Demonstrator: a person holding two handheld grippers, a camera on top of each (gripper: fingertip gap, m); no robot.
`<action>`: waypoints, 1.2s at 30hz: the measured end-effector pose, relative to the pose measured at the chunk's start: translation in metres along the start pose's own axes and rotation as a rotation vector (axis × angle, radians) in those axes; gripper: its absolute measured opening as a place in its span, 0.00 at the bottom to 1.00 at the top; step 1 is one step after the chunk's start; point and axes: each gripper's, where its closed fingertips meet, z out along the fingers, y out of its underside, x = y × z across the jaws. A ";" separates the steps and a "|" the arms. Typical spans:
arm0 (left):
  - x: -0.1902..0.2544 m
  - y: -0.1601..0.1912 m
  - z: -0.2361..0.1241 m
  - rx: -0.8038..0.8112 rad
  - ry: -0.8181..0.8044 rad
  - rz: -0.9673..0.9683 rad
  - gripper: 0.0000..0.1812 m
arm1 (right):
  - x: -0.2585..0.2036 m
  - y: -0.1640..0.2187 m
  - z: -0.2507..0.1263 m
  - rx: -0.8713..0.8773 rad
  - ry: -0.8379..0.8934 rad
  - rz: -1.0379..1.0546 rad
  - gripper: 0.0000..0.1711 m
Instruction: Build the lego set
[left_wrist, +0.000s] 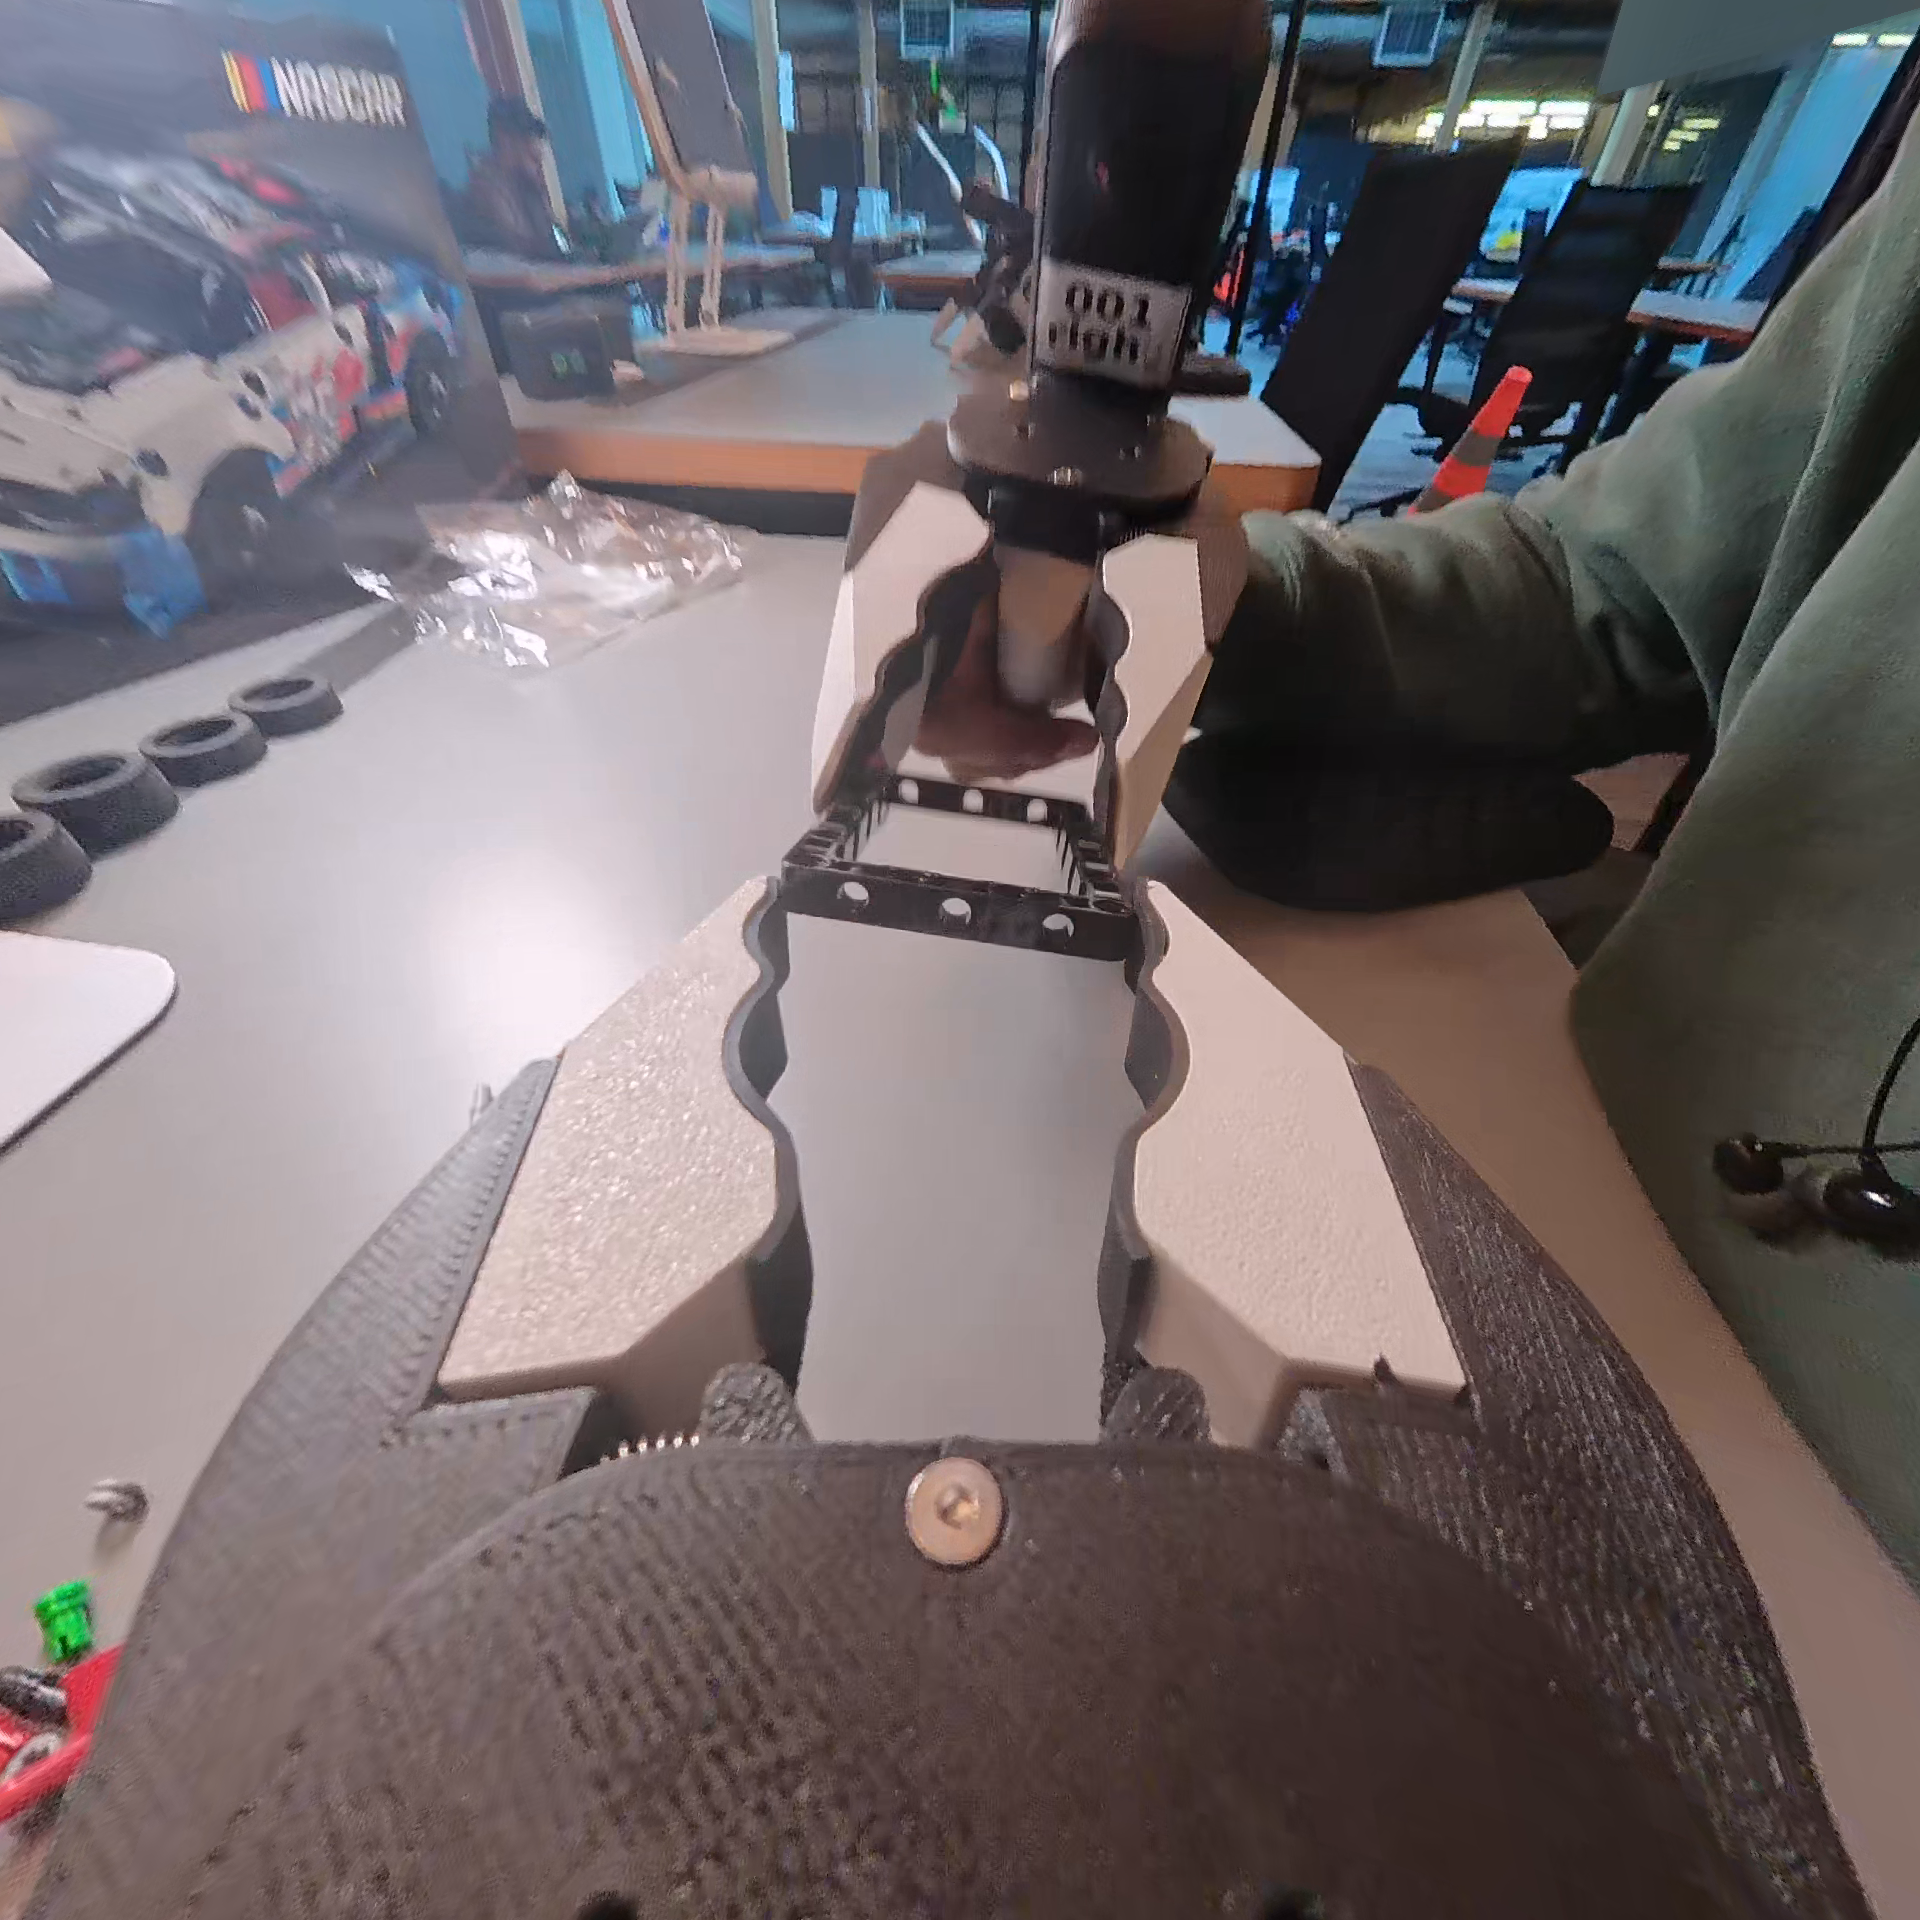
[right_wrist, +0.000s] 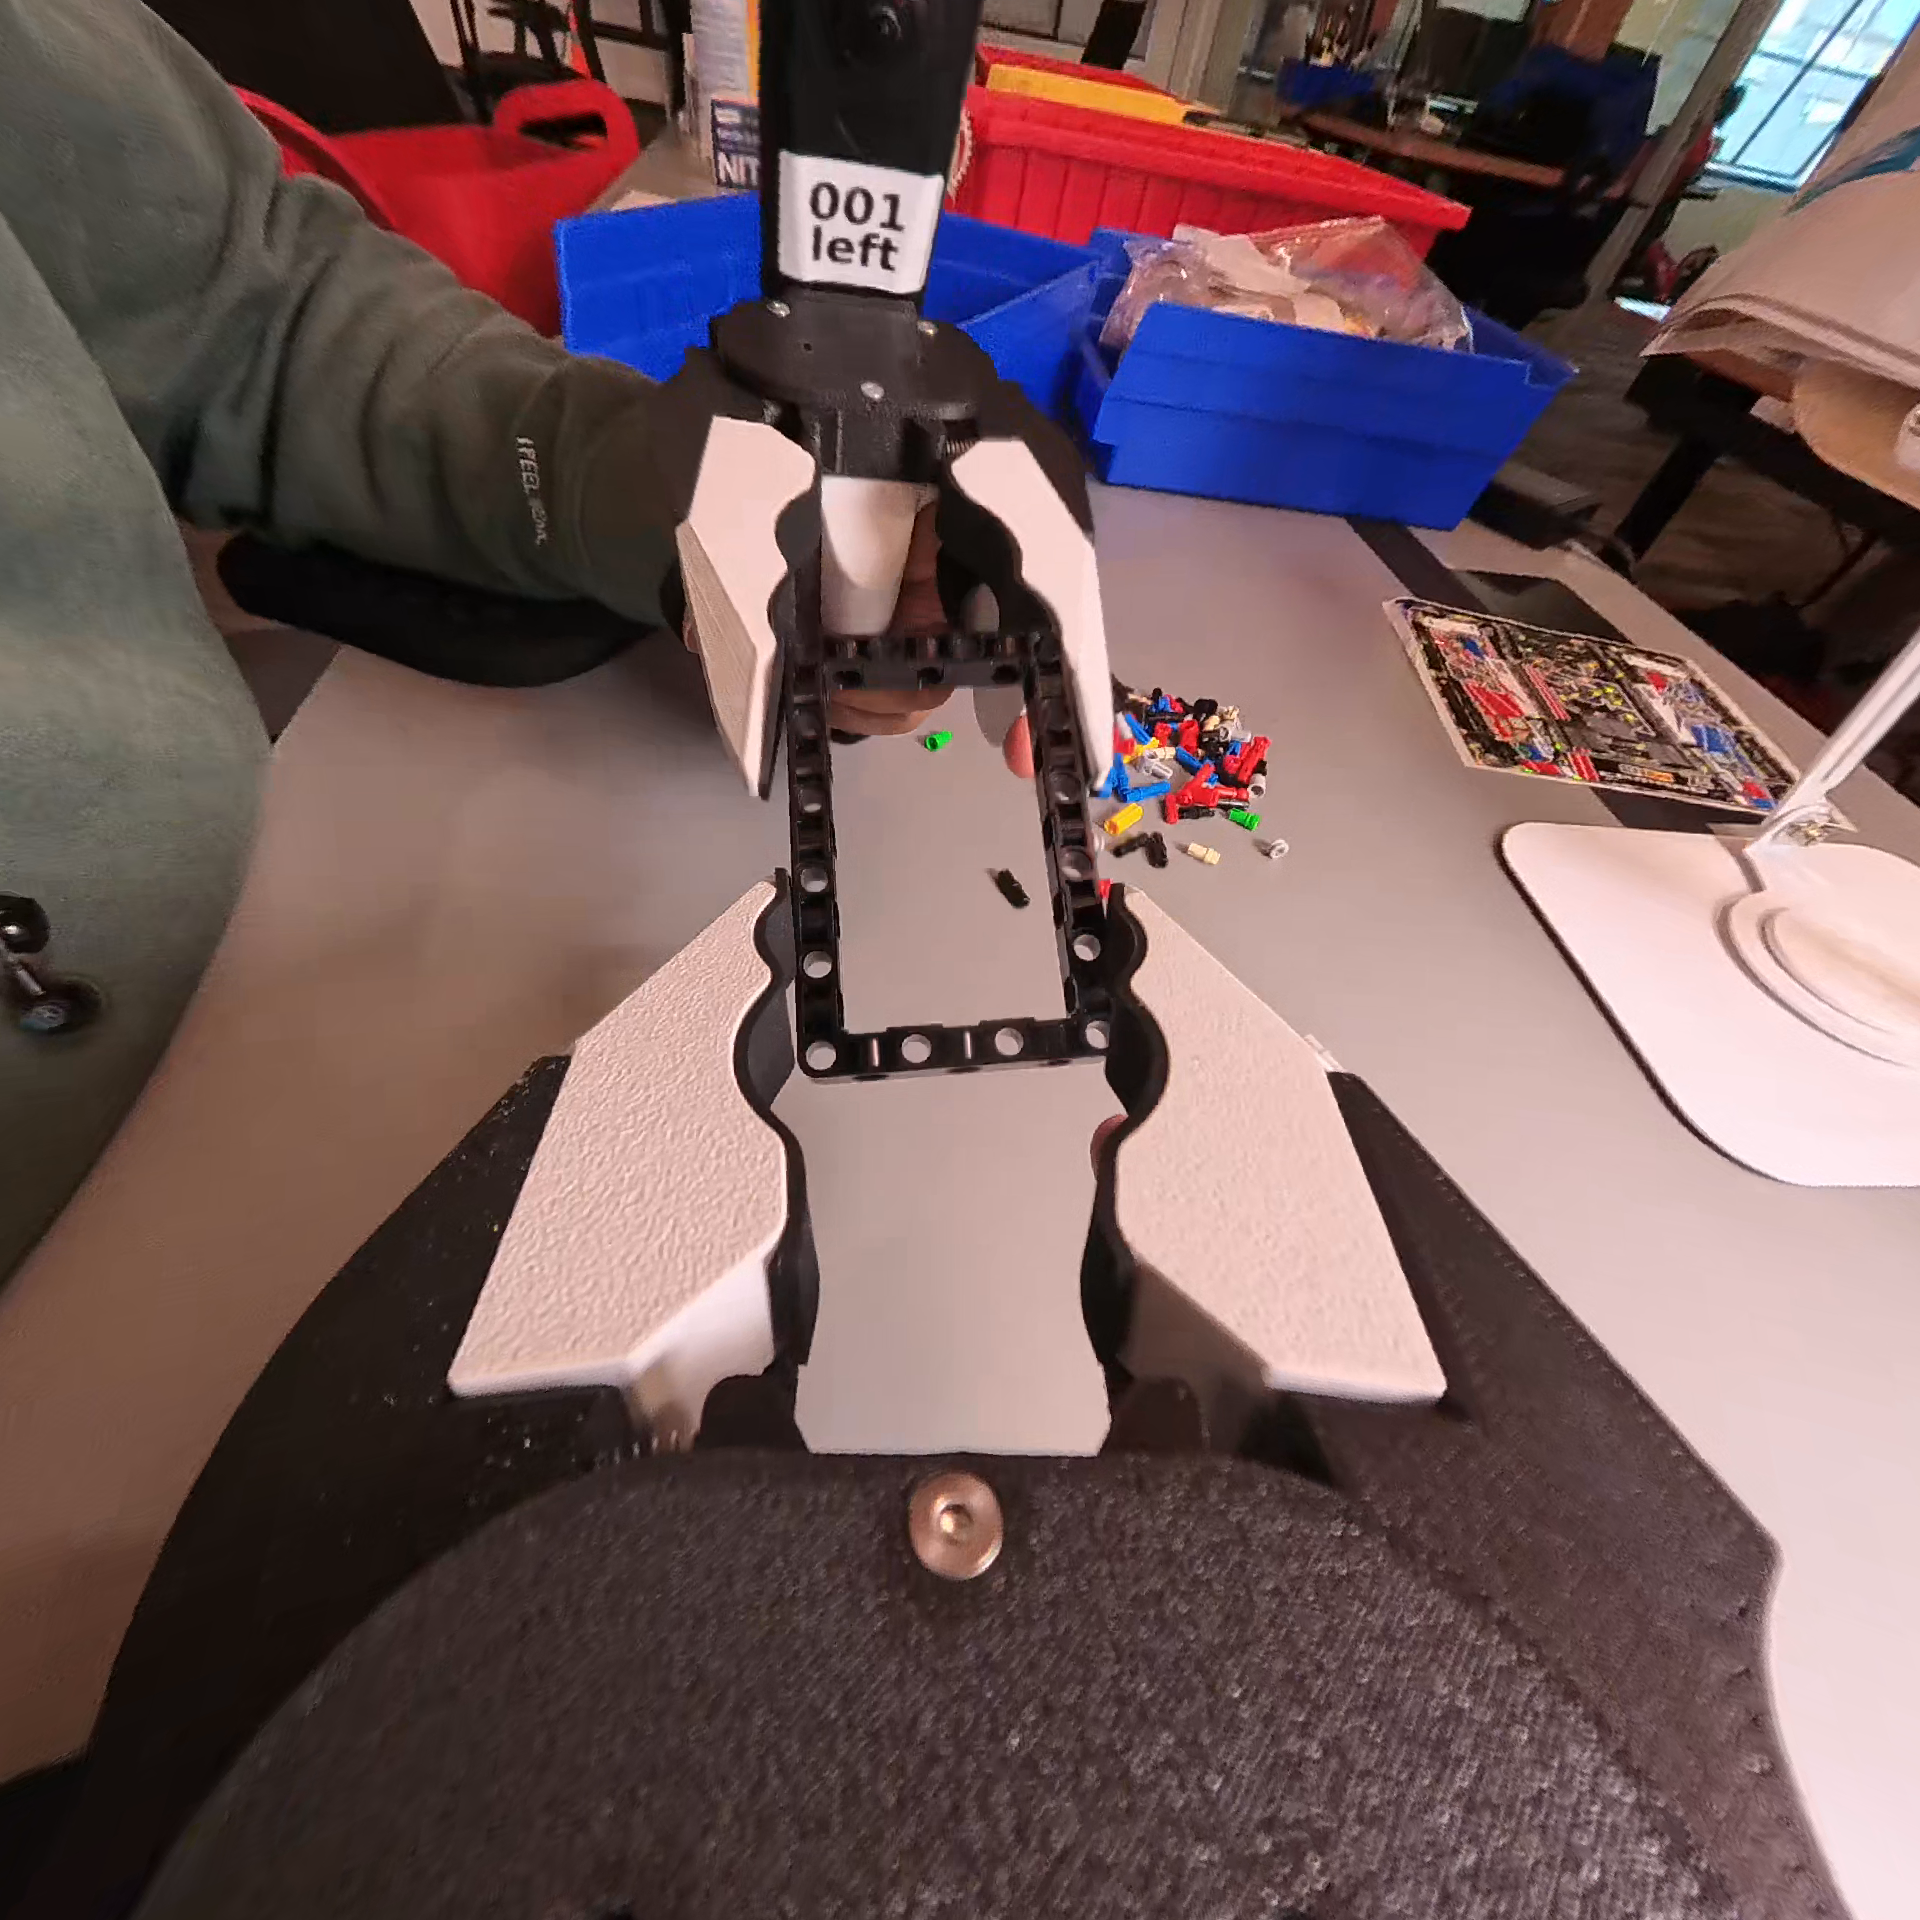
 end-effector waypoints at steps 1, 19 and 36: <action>-0.001 0.005 0.000 -0.021 0.005 -0.010 0.35 | 0.001 0.000 -0.002 0.000 -0.004 0.003 0.33; -0.012 -0.002 -0.012 -0.032 -0.104 0.167 0.29 | -0.010 0.001 0.007 0.120 -0.378 0.742 0.33; -0.057 0.024 -0.019 -0.003 -0.124 -0.791 0.04 | 0.030 0.002 0.002 0.295 -0.291 0.981 0.32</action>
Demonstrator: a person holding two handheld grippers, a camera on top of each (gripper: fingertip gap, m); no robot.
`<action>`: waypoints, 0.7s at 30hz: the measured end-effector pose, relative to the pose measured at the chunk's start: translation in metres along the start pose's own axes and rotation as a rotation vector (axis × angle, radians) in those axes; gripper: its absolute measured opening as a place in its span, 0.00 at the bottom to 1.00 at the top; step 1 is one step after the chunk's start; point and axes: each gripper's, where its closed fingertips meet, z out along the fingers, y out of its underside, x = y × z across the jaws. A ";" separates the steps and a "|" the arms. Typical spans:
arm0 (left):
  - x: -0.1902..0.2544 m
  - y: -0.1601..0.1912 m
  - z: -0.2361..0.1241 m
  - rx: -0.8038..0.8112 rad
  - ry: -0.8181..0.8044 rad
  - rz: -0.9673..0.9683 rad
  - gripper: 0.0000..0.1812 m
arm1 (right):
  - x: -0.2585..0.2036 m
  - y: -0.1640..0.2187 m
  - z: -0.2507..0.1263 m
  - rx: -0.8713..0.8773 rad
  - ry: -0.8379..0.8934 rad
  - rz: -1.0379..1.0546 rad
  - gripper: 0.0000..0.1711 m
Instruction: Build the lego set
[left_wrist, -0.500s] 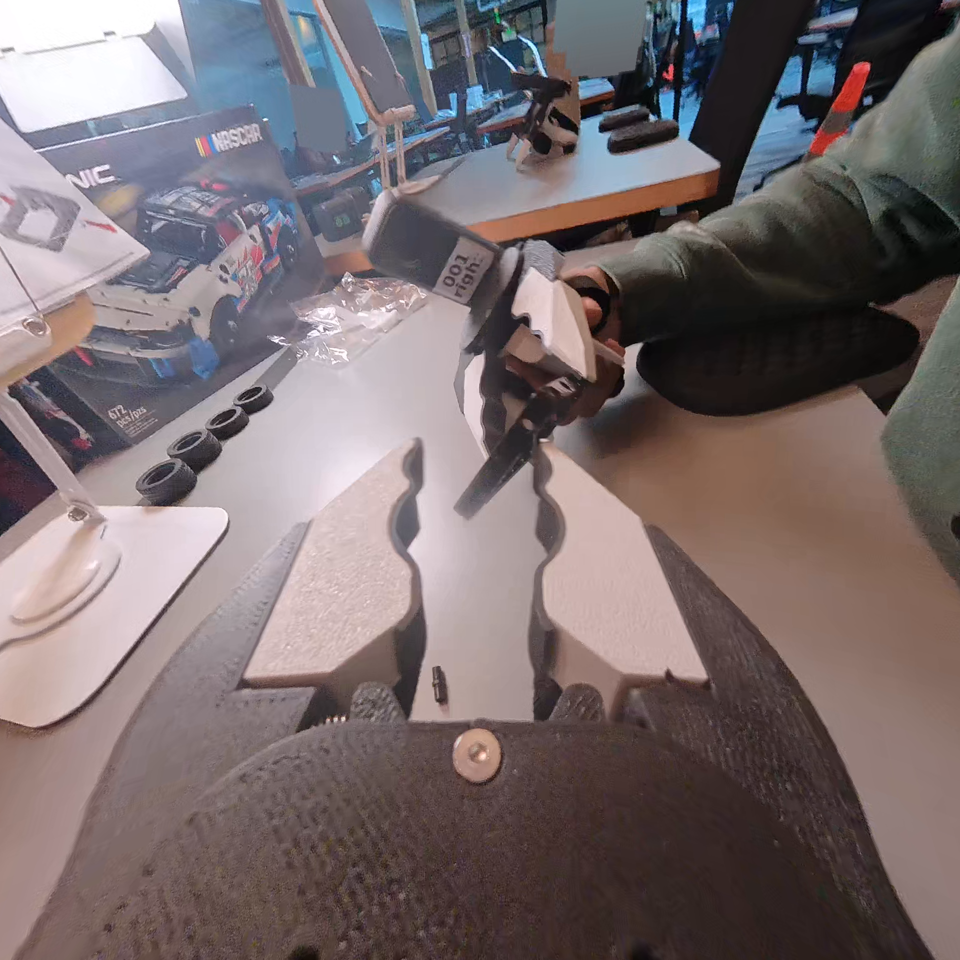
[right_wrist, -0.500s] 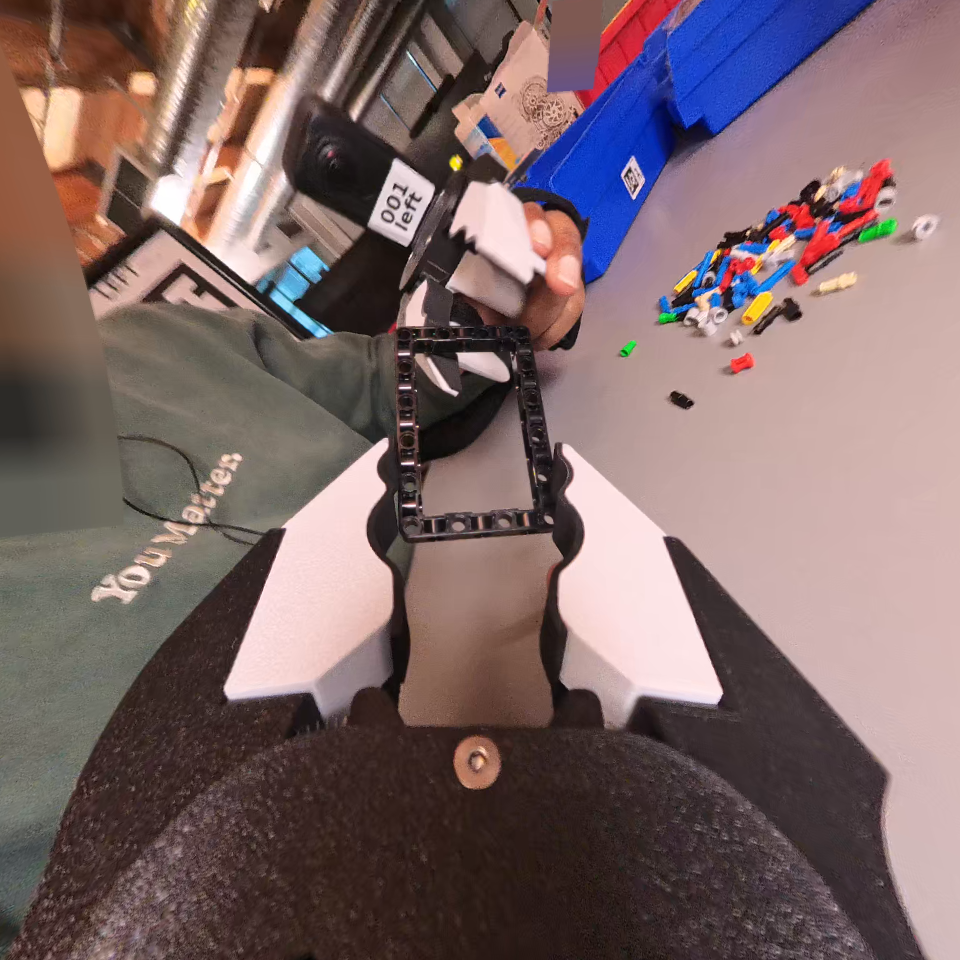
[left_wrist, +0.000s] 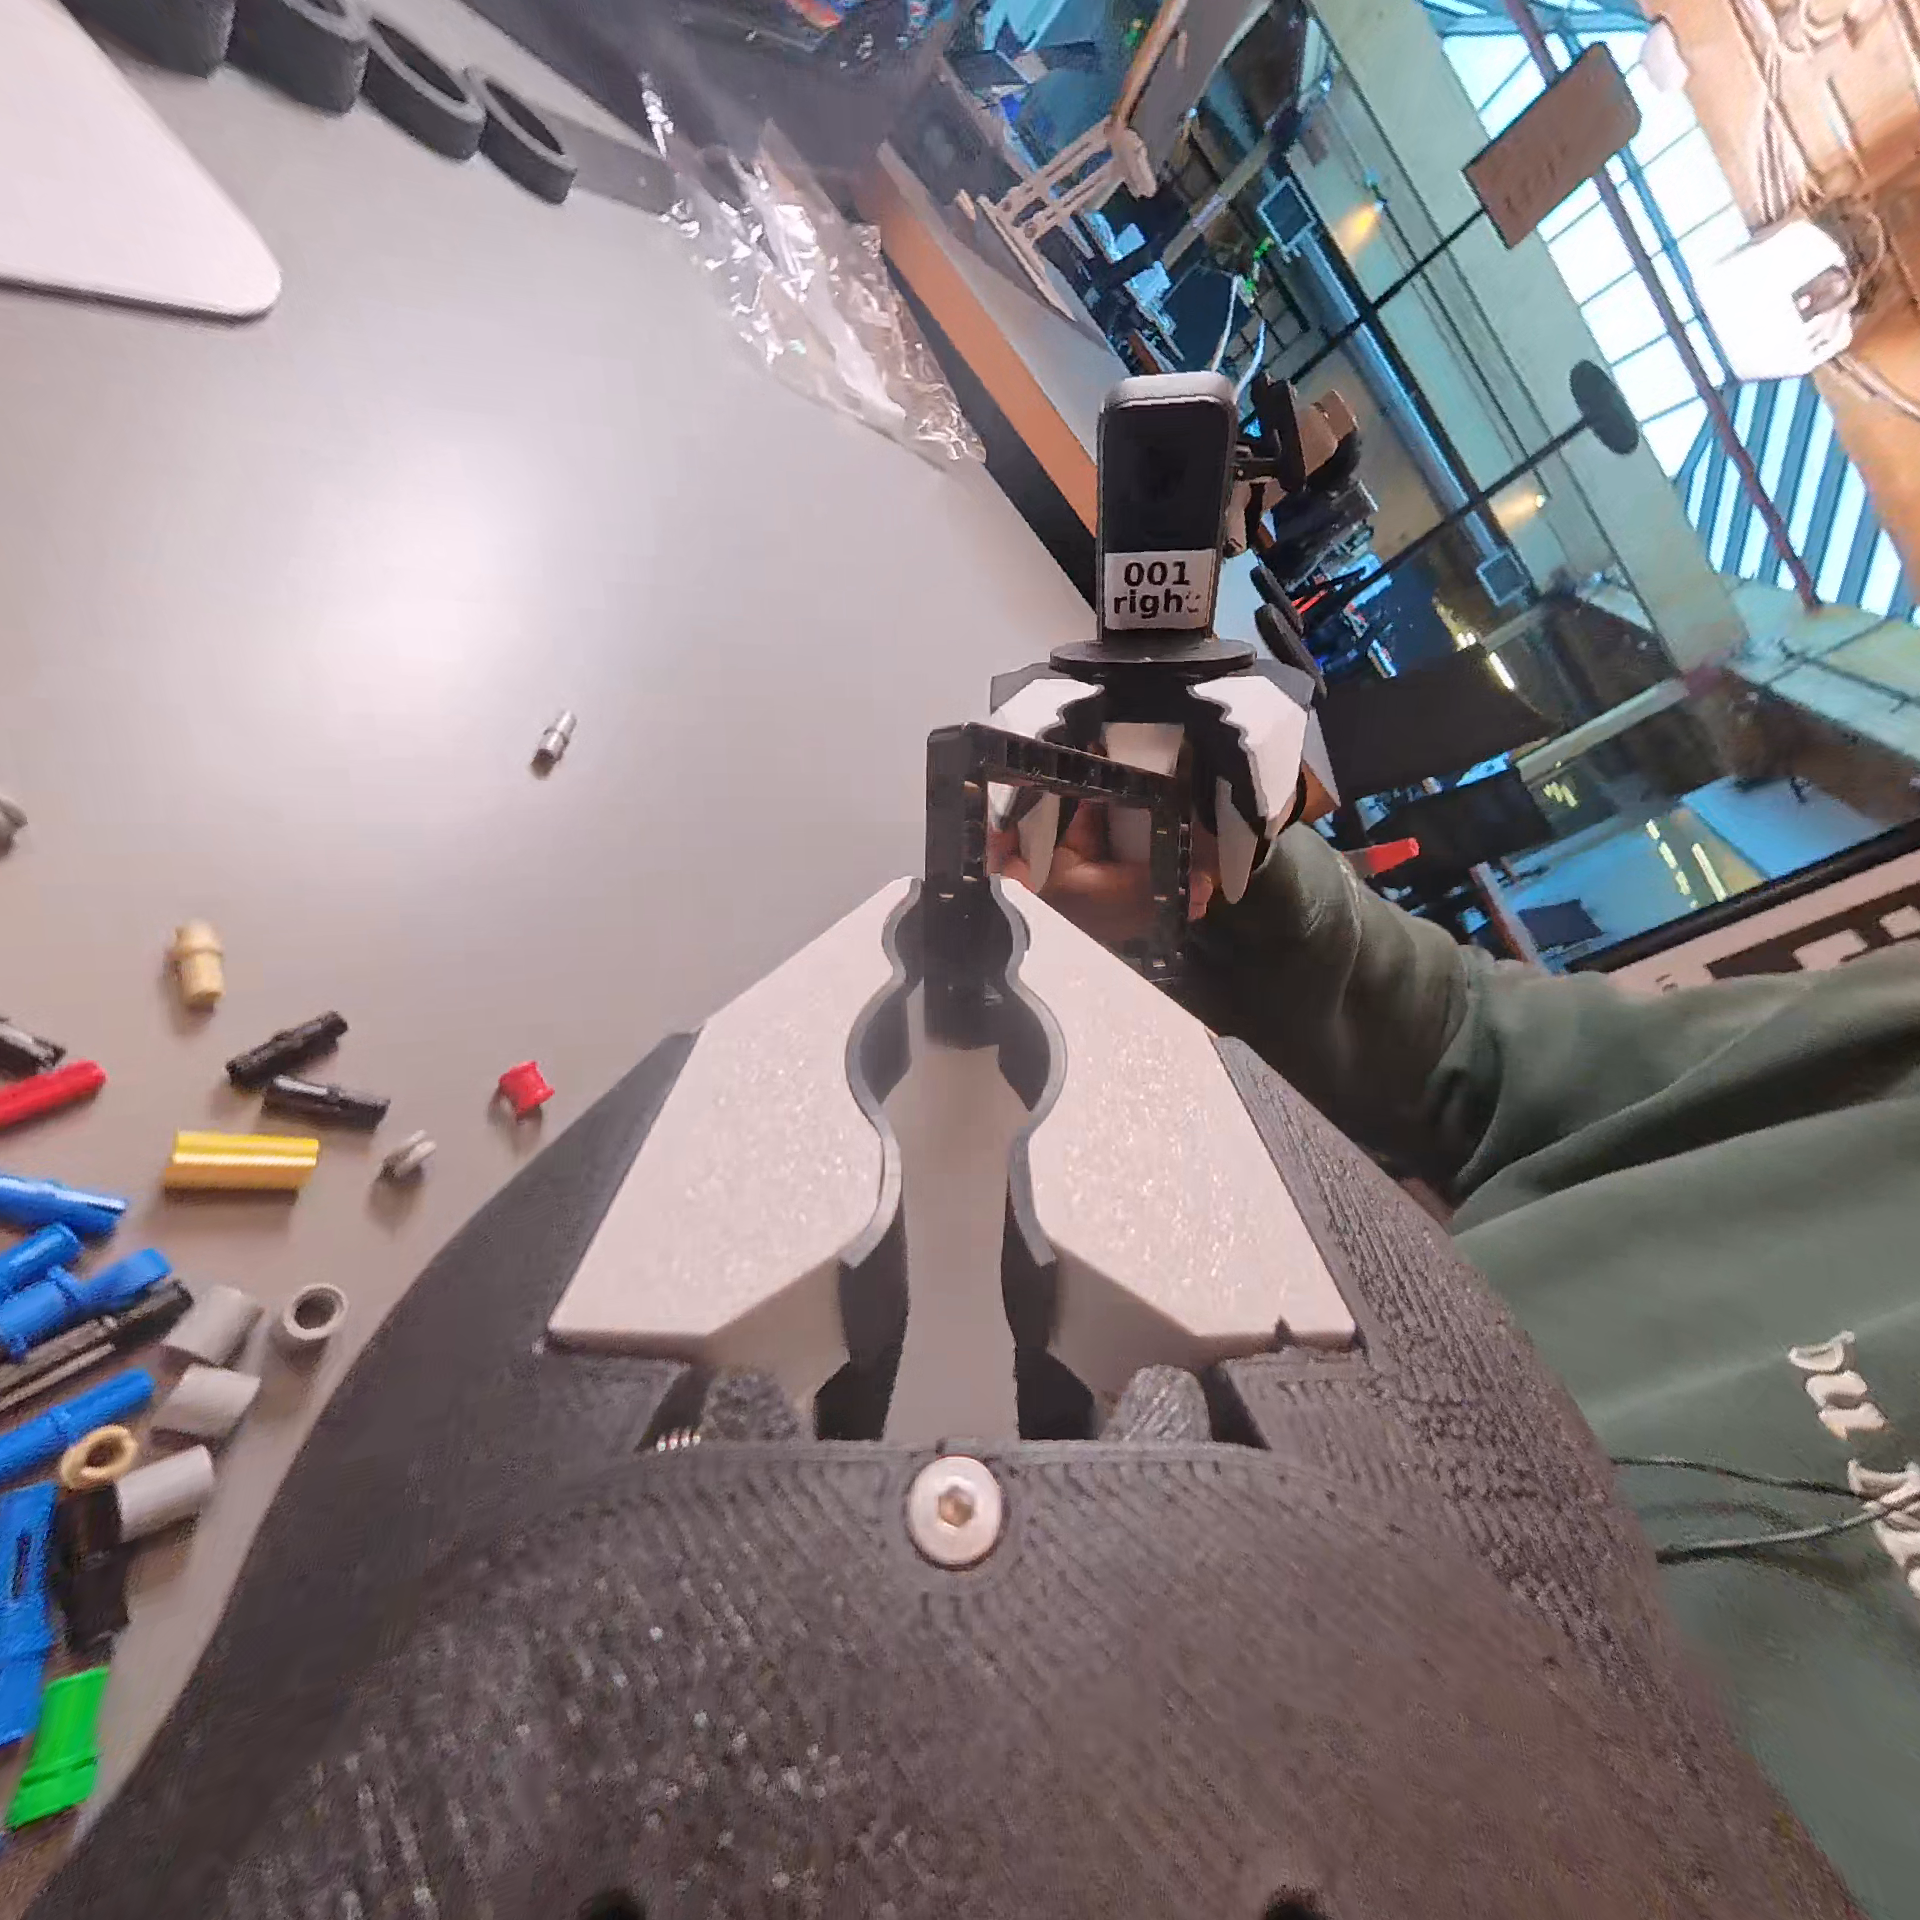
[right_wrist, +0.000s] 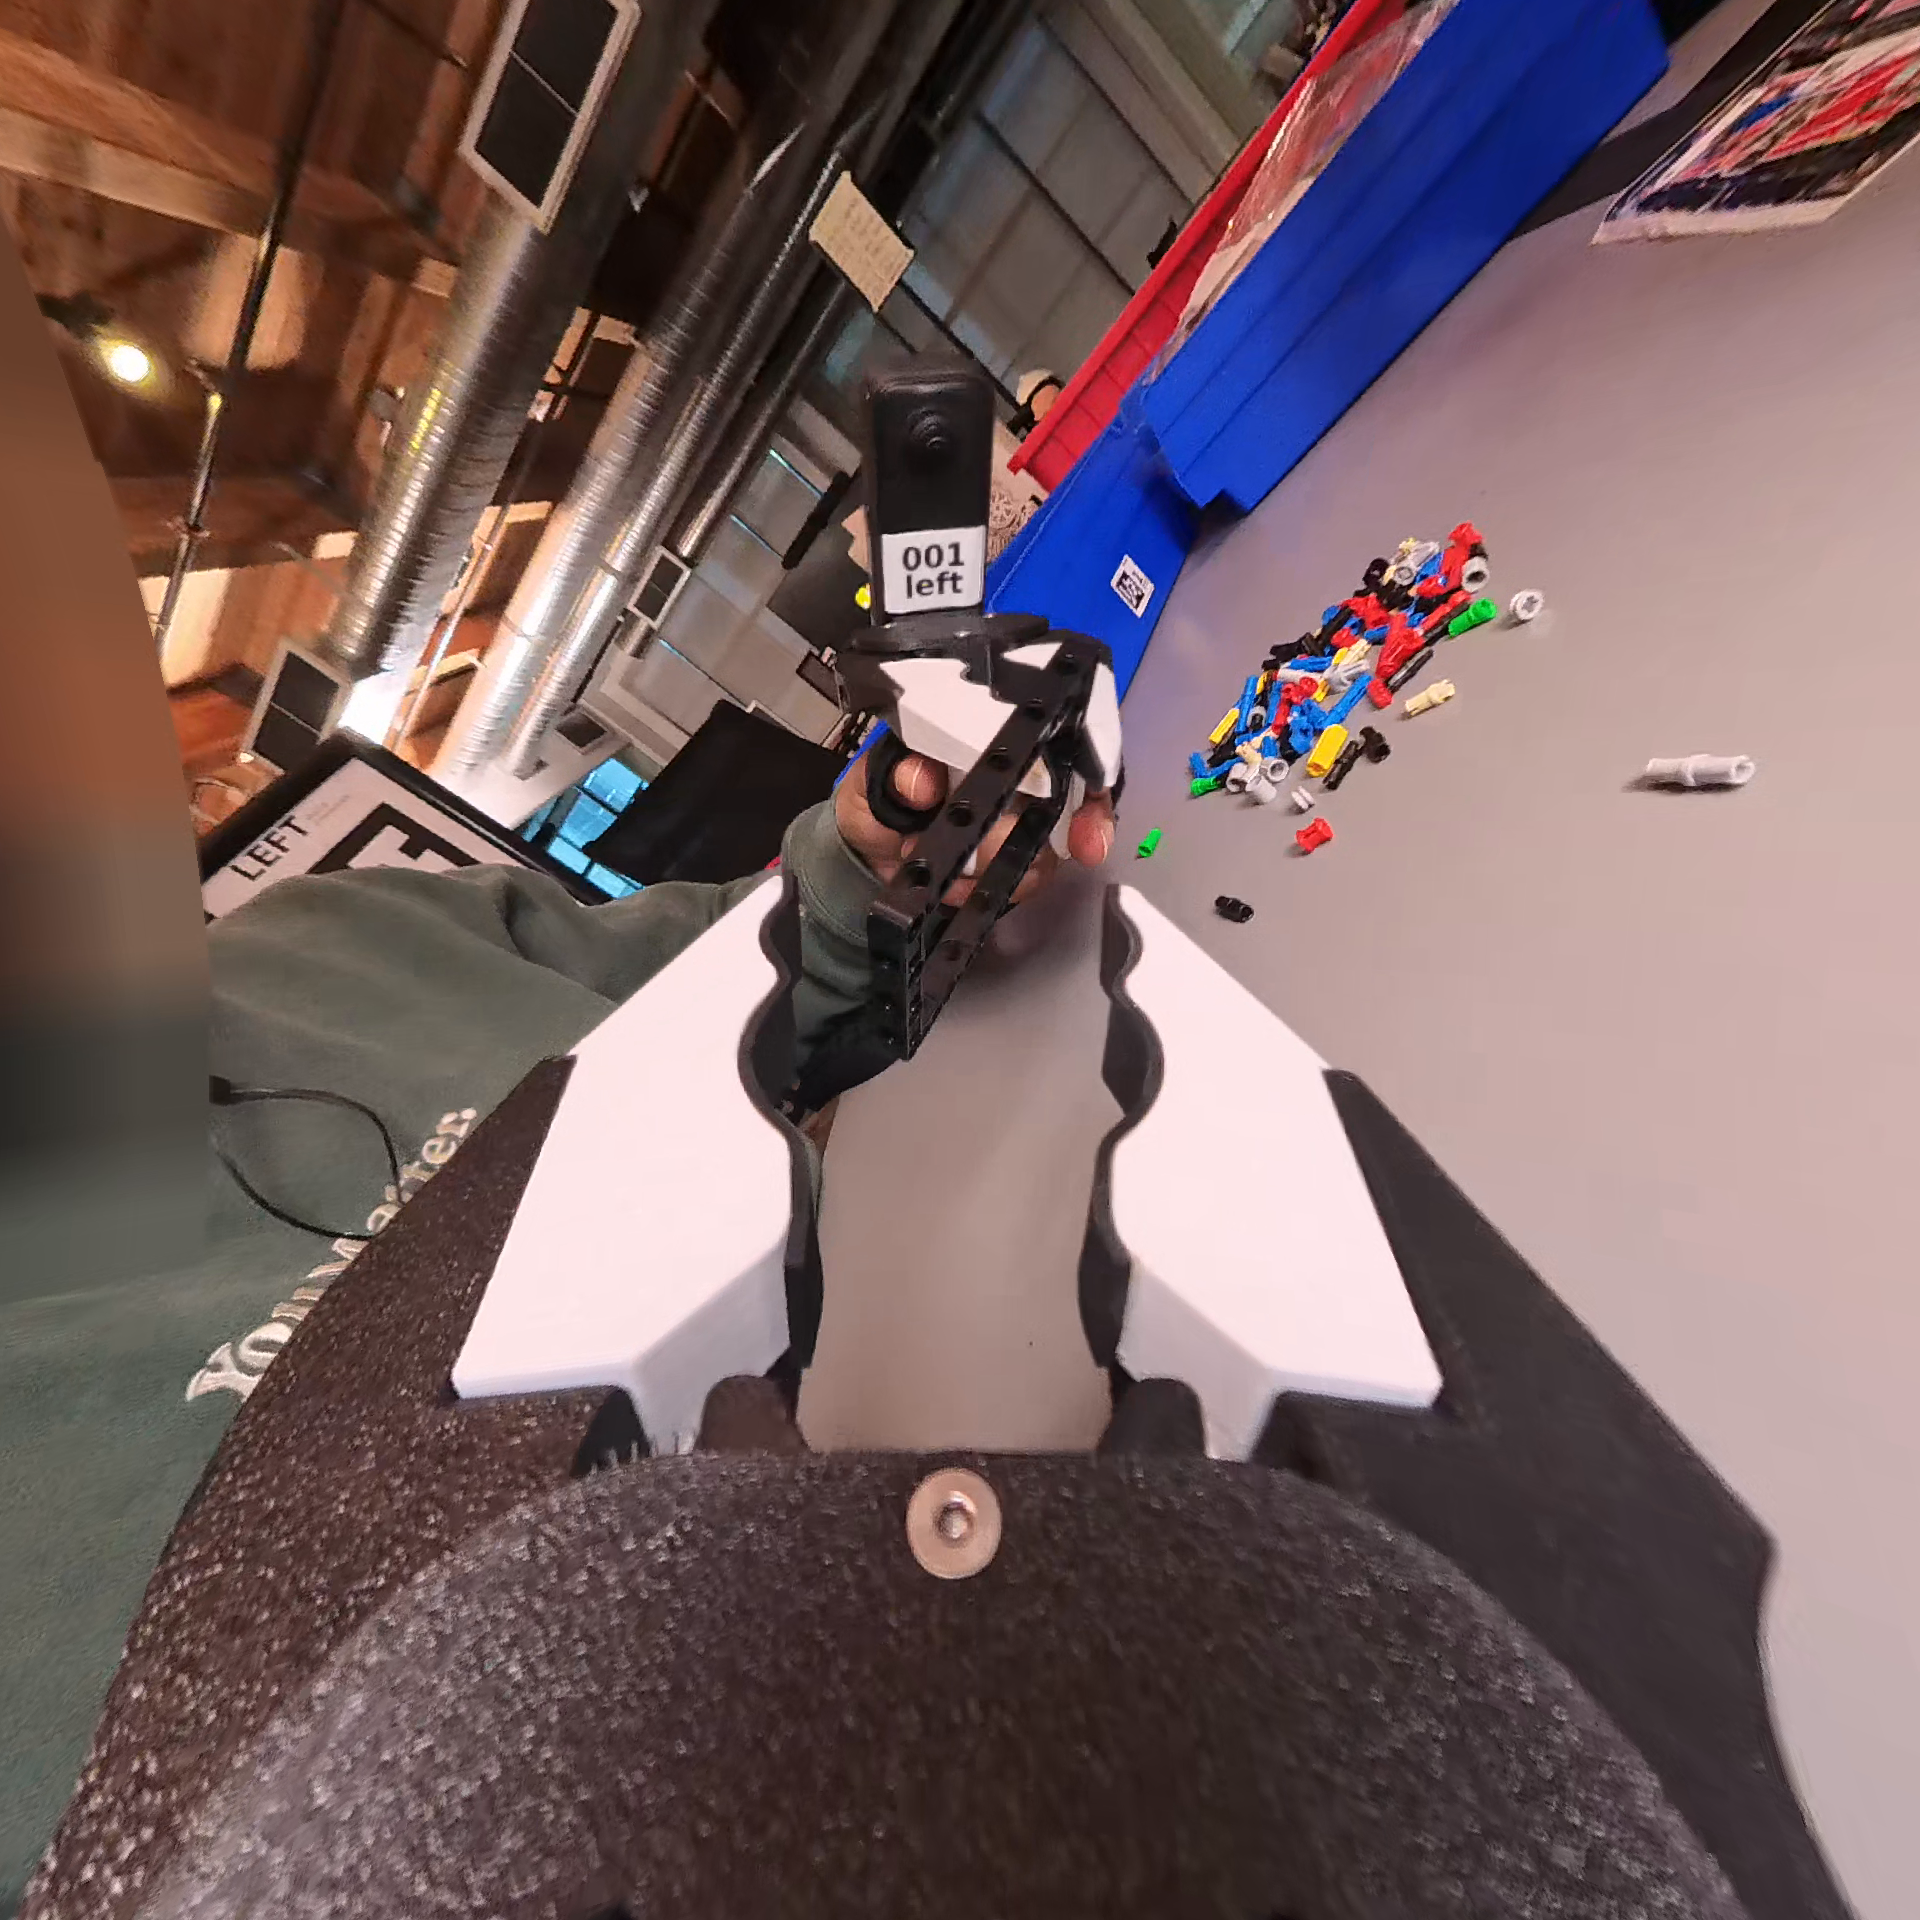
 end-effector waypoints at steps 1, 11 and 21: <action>-0.001 0.001 0.001 0.001 -0.001 -0.030 0.04 | 0.002 0.001 0.001 -0.006 0.005 0.008 0.29; 0.031 -0.012 -0.005 0.083 0.258 -0.237 0.03 | 0.001 -0.007 -0.010 0.054 -0.093 0.194 0.03; 0.054 -0.018 -0.009 0.116 0.421 -0.380 0.04 | 0.005 -0.009 -0.008 0.090 -0.129 0.363 0.04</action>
